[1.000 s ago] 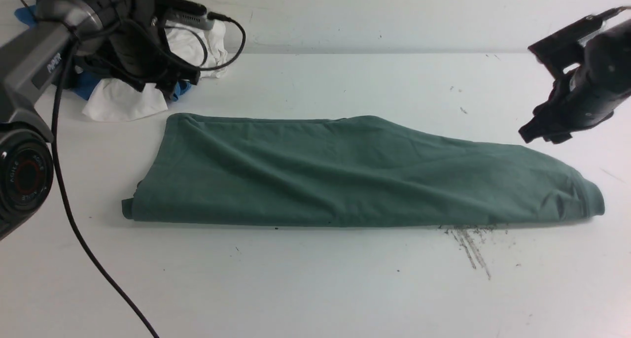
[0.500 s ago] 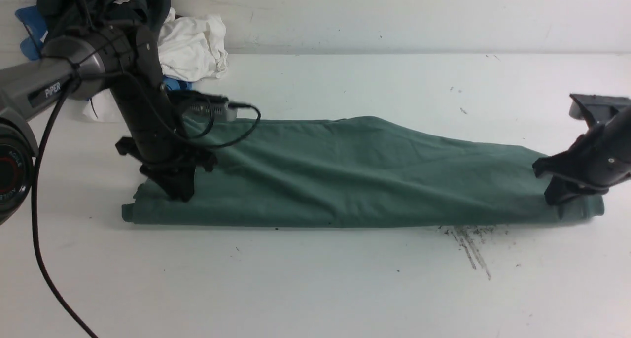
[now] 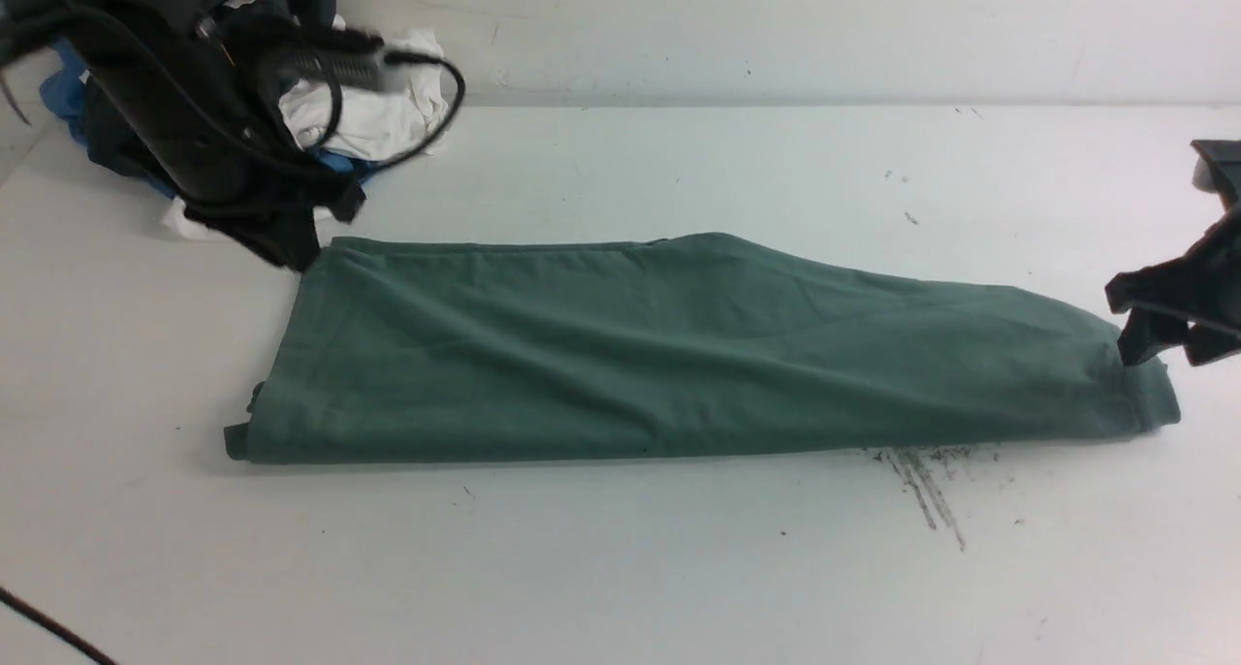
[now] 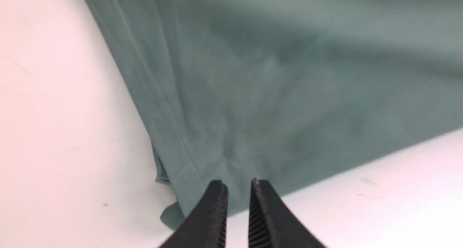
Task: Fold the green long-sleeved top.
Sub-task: Use the right arm to clamp the right edge of the fabric
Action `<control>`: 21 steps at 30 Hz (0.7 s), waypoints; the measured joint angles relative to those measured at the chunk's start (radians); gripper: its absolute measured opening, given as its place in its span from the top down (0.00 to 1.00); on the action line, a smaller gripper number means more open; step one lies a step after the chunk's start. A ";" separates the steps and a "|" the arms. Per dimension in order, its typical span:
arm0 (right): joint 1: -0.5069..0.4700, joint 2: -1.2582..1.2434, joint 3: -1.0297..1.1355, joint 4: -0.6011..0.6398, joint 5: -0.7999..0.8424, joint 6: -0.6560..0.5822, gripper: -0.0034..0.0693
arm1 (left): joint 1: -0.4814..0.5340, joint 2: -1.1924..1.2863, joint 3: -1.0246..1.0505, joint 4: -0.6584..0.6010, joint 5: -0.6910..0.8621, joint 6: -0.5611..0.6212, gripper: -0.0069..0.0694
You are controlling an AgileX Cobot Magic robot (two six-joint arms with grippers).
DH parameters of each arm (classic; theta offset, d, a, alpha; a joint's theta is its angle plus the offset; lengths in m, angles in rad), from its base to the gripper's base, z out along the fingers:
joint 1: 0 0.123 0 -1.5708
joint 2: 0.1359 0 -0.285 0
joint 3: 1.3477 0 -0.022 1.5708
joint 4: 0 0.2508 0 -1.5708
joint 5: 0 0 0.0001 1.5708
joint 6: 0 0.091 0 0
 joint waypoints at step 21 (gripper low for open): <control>-0.099 0.025 -0.067 -0.089 0.024 0.018 0.91 | 0.000 -0.667 0.388 0.038 0.023 0.003 0.81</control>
